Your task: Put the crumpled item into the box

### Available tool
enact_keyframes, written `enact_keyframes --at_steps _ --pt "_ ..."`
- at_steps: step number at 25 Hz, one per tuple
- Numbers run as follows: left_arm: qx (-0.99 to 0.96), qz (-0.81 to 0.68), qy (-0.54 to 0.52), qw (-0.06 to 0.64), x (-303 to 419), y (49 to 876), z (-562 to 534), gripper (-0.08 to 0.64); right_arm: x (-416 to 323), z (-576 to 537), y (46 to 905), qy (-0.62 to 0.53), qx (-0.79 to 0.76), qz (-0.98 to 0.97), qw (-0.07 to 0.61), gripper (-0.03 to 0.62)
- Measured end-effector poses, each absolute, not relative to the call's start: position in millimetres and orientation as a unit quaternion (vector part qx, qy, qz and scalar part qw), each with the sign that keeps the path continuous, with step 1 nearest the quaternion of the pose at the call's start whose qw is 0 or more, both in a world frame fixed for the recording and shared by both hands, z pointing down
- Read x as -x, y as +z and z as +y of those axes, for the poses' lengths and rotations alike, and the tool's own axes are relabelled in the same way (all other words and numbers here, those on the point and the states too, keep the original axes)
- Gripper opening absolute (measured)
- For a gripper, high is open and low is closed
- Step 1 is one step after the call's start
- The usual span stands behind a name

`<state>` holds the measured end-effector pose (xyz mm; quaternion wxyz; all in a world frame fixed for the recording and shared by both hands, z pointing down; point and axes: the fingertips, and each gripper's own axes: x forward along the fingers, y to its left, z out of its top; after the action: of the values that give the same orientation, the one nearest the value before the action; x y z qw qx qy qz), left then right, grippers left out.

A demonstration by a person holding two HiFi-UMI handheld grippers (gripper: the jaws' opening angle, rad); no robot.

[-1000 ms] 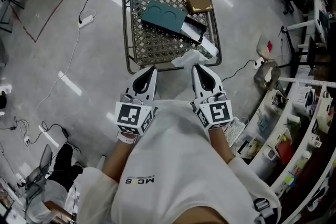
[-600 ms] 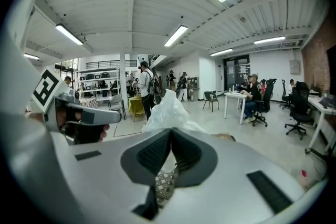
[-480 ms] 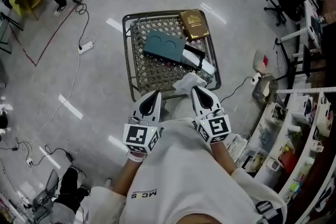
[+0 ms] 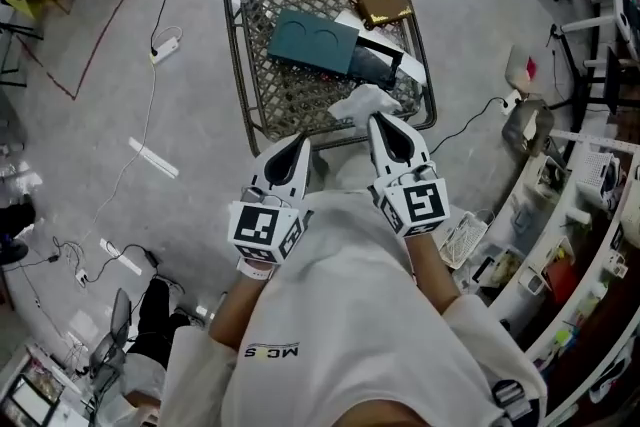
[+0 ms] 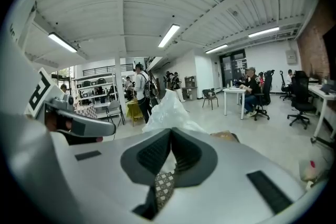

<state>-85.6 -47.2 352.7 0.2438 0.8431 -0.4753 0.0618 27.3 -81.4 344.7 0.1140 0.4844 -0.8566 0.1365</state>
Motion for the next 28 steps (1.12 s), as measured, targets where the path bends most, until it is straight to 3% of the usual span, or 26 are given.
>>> enact_keyframes --at_steps 13,28 --pt "-0.846 -0.45 0.116 0.261 60 394 -87 0.02 -61 -138 406 0.167 -0.494 -0.843 0.132 0.018" --pt "-0.84 -0.45 0.135 0.271 59 422 -107 0.021 -81 -205 537 0.189 -0.527 -0.807 0.191 0.018"
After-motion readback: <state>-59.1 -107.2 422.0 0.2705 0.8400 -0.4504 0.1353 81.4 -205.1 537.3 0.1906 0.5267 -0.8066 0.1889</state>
